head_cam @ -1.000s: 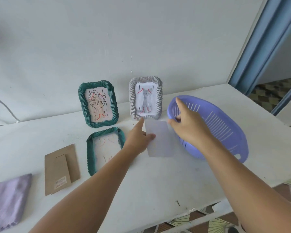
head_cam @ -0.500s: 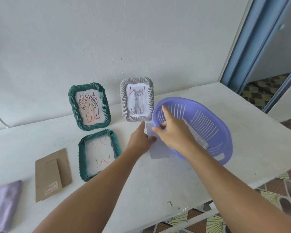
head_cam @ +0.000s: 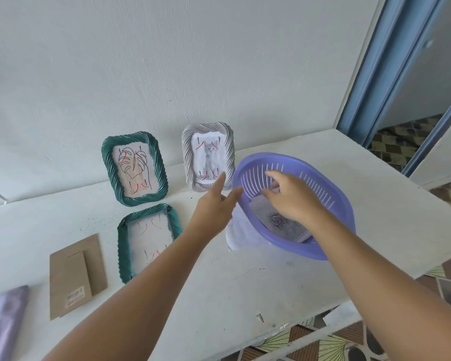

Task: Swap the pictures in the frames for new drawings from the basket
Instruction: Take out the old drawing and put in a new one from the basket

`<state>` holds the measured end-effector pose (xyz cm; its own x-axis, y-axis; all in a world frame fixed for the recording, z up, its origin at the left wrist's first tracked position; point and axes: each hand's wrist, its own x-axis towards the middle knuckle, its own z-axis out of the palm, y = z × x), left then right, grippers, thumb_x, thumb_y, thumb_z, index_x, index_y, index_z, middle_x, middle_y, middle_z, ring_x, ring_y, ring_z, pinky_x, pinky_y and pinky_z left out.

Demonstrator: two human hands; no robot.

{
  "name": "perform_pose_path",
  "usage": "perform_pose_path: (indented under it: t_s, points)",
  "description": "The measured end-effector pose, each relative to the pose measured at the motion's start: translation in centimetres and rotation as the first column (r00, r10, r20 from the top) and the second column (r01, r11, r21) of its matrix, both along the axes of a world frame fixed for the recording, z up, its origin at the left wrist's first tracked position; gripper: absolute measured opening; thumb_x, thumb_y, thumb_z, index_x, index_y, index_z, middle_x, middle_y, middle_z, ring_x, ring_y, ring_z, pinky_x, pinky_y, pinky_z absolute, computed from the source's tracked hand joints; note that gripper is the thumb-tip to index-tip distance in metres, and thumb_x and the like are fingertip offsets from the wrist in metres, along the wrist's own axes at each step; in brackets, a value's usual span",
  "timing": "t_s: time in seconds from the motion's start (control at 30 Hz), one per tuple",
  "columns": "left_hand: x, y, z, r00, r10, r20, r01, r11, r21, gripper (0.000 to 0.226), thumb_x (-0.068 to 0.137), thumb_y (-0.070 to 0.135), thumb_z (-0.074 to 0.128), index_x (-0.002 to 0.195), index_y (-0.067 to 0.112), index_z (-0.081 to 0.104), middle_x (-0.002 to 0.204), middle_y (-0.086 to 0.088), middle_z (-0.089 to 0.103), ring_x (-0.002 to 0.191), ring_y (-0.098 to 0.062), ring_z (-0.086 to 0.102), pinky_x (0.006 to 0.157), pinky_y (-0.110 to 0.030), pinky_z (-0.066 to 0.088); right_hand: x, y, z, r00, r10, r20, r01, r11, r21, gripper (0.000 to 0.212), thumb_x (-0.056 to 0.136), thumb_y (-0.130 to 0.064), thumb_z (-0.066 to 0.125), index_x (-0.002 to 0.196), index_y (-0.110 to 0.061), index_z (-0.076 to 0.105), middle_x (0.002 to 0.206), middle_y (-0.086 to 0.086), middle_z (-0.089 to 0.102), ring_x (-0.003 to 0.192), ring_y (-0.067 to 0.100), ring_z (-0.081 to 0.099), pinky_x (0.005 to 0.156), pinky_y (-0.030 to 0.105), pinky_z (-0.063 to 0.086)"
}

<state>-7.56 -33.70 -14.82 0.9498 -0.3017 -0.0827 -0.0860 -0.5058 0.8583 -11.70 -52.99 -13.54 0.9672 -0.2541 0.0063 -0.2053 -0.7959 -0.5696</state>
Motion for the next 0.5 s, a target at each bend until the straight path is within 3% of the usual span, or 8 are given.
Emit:
perform_pose_path:
  t_s: [0.13,0.27,0.37,0.5]
  points:
    - [-0.5,-0.9,0.1,0.997,-0.066,-0.036,0.065,0.998,-0.022,0.079,0.094,0.051,0.065,0.159,0.031,0.025,0.086,0.001,0.074,0.072,-0.013,0.066,0.07,-0.027,0.056,-0.1,-2.2,-0.9,0.987,0.009,-0.16,-0.037,0.984,-0.172,0.062,0.093,-0.041,0.068,0.15,-0.03,0.044,0.141,0.008,0.049,0.127,0.029,0.053,0.101,0.045,0.047]
    - [-0.6,-0.9,0.1,0.995,-0.053,-0.084,0.045,0.995,-0.088,0.08,0.095,0.042,0.068,0.16,0.026,0.024,0.062,0.012,0.066,0.064,-0.009,0.061,0.051,-0.01,0.041,-0.2,-2.5,-1.8,0.957,-0.008,-0.291,-0.067,0.967,-0.247,0.064,0.085,-0.045,0.075,0.141,-0.029,0.049,0.131,0.009,0.051,0.121,0.032,0.054,0.092,0.043,0.05]
    - [-0.7,-0.7,0.0,0.993,-0.045,-0.107,0.034,0.994,-0.105,0.08,0.095,0.041,0.068,0.16,0.027,0.024,0.059,0.013,0.064,0.059,-0.005,0.059,0.05,-0.009,0.039,-0.1,-2.5,-1.9,0.961,-0.029,-0.274,-0.046,0.964,-0.261,0.057,0.08,-0.044,0.08,0.128,-0.026,0.055,0.116,0.005,0.054,0.111,0.031,0.058,0.081,0.039,0.05]
    - [-0.6,-0.4,-0.5,0.993,-0.042,-0.115,0.03,0.993,-0.111,0.081,0.094,0.041,0.07,0.16,0.028,0.025,0.063,0.012,0.064,0.057,-0.002,0.059,0.058,-0.018,0.043,0.1,-2.4,-1.8,0.968,-0.058,-0.243,-0.013,0.959,-0.282,0.059,0.078,-0.037,0.083,0.129,-0.025,0.055,0.116,0.004,0.057,0.108,0.03,0.06,0.081,0.042,0.054]
